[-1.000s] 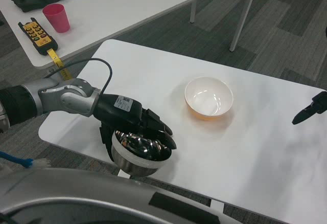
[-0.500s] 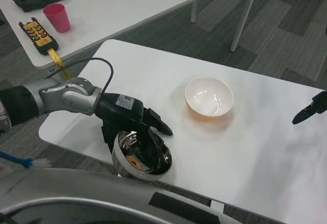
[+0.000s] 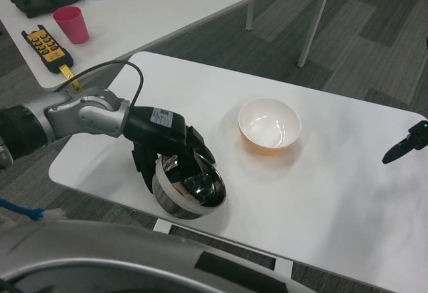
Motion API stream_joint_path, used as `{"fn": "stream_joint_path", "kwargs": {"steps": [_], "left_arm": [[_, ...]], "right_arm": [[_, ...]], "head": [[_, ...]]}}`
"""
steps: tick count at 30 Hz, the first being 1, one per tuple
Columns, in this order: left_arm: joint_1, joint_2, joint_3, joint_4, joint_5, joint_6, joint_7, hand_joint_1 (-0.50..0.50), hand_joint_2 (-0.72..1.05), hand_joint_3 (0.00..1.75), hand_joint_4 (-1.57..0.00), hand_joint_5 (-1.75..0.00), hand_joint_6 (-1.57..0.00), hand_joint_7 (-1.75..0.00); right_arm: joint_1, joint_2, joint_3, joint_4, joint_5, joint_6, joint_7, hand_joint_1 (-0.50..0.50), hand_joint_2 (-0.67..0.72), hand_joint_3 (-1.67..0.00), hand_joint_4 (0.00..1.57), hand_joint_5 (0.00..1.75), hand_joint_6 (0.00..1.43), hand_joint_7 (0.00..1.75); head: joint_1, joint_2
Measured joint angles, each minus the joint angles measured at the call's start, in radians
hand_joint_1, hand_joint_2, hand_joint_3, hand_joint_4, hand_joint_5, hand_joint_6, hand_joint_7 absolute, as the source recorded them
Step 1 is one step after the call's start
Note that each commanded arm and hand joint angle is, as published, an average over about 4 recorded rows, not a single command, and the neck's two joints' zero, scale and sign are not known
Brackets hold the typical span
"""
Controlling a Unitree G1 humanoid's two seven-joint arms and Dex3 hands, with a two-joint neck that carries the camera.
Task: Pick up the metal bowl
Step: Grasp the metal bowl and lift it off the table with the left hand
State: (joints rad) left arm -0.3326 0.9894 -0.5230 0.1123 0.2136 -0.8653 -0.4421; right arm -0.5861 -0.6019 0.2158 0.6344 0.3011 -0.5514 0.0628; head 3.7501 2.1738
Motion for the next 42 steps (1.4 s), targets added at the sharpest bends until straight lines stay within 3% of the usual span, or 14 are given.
{"fn": "stream_joint_path", "kwargs": {"steps": [2, 8, 13, 21, 26, 31, 36, 42], "left_arm": [[0.006, 0.000, 0.040, -0.005, 0.005, 0.001, -0.001, -0.50, 1.05, 0.17, -0.69, 0.00, -1.49, -1.68], [0.026, 0.000, 0.153, -0.039, 0.026, 0.002, -0.002, -0.50, 1.05, 0.17, -0.95, 0.00, -1.47, -1.68], [0.046, 0.000, 0.254, -0.064, 0.056, 0.000, -0.001, -0.50, 1.05, 0.17, -1.33, 0.00, -1.47, -1.68], [0.113, -0.014, 0.483, -0.103, 0.104, -0.010, 0.000, -0.50, 1.05, 0.17, -1.43, 0.00, -1.47, -1.68], [0.147, -0.098, 0.658, -0.118, 0.150, -0.029, 0.009, -0.50, 1.05, 0.17, -1.51, 0.00, -1.48, -1.68], [0.136, -0.199, 0.774, -0.121, 0.214, -0.039, 0.020, -0.50, 1.05, 0.17, -1.53, 0.00, -1.51, -1.68], [0.076, -0.296, 0.812, -0.120, 0.291, -0.045, 0.051, -0.50, 1.05, 0.17, -1.54, 0.00, -1.52, -1.68], [0.011, -0.391, 0.818, -0.078, 0.363, -0.047, 0.163, -0.50, 1.05, 0.17, -1.57, 0.00, -1.56, -1.68]], "right_arm": [[0.001, 0.000, 0.000, 0.000, 0.000, -0.001, 0.000, -0.42, 0.60, 0.00, 0.00, 0.00, 0.00, 0.00], [0.001, 0.000, 0.000, 0.000, 0.000, -0.003, -0.002, -0.42, 0.57, 0.00, 0.00, 0.00, 0.00, 0.00], [0.001, 0.003, -0.003, 0.001, 0.000, -0.003, -0.003, -0.42, 0.53, 0.00, 0.00, 0.00, 0.00, 0.00], [-0.007, 0.019, -0.028, 0.014, 0.000, -0.002, -0.005, -0.42, 0.53, 0.00, 0.00, 0.00, 0.00, 0.00], [-0.013, 0.028, -0.045, 0.026, 0.000, -0.002, -0.005, -0.42, 0.53, 0.00, 0.00, 0.00, 0.00, 0.00], [-0.017, 0.036, -0.073, 0.034, -0.001, -0.002, -0.007, -0.42, 0.53, 0.00, 0.00, 0.00, 0.00, 0.00], [-0.023, 0.064, -0.097, 0.033, -0.001, -0.002, -0.008, -0.42, 0.53, 0.00, 0.00, 0.00, 0.00, 0.00], [-0.018, 0.101, -0.118, 0.011, -0.002, -0.002, -0.012, -0.42, 0.53, 0.00, 0.00, 0.00, 0.00, 0.00]], "head": [[-0.001, 0.003], [-0.010, 0.022], [-0.012, 0.048], [-0.011, 0.137], [-0.031, 0.206], [-0.066, 0.251], [-0.119, 0.290], [-0.188, 0.310]]}}
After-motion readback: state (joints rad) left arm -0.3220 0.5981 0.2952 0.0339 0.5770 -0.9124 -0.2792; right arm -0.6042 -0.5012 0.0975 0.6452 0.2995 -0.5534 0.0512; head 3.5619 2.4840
